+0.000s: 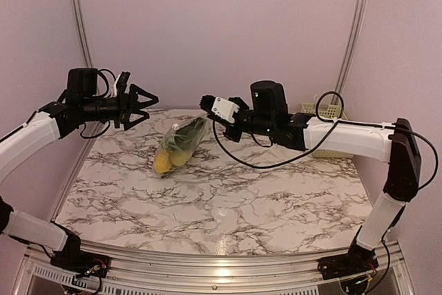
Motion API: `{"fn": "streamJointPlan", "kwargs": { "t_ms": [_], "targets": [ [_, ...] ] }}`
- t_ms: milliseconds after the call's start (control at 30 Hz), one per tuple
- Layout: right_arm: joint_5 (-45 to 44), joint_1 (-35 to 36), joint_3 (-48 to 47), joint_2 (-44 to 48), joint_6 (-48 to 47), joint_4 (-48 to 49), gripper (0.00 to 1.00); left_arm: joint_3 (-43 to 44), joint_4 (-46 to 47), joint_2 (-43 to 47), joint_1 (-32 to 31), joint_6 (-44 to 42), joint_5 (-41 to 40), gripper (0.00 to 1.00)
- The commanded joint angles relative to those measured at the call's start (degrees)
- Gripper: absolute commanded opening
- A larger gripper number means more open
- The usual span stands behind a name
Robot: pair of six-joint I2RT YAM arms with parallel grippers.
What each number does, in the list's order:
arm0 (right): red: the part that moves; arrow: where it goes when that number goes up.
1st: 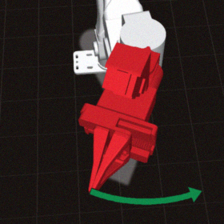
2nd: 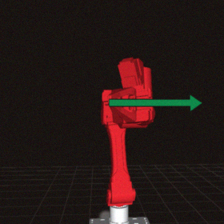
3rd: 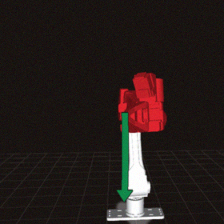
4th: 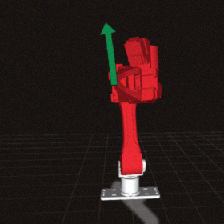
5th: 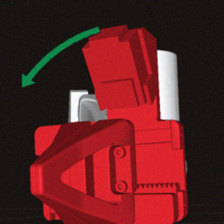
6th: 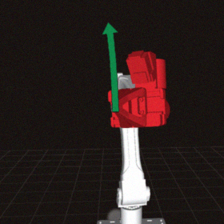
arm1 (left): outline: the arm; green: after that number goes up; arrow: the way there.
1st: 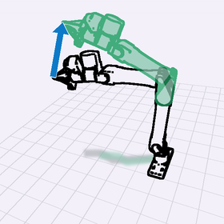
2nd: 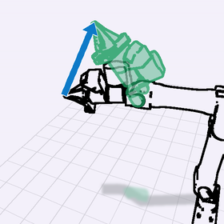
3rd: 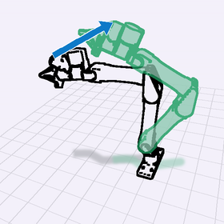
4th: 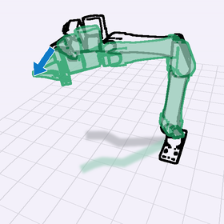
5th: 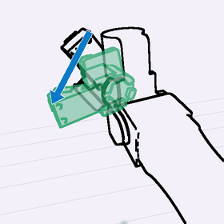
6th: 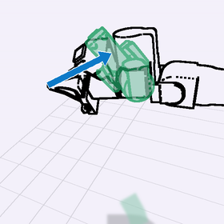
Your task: Open the zip-top bag and remove the fake food
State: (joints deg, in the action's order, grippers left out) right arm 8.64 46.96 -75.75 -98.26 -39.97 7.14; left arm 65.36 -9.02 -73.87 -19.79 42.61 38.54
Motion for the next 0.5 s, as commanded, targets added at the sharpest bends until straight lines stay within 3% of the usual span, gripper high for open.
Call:
{"fn": "streamJointPlan", "kwargs": {
  "t_ms": [0, 200, 467],
  "targets": [
    [1.96, -0.60, -7.78, 1.01, 7.85, -11.82, 0.00, -4.82, 2.49, 7.48, 1.53, -10.93, -8.49, 0.92],
    [0.56, -0.91, -16.11, -1.16, 14.35, -21.48, 0.00, -14.22, 10.15, 17.98, 1.03, -21.66, -10.24, 0.93],
    [-6.60, -0.30, -27.03, -4.19, 23.49, -30.00, 0.00, -18.40, 12.89, 23.15, -8.35, -26.87, -13.66, 0.91]
  ]
}}
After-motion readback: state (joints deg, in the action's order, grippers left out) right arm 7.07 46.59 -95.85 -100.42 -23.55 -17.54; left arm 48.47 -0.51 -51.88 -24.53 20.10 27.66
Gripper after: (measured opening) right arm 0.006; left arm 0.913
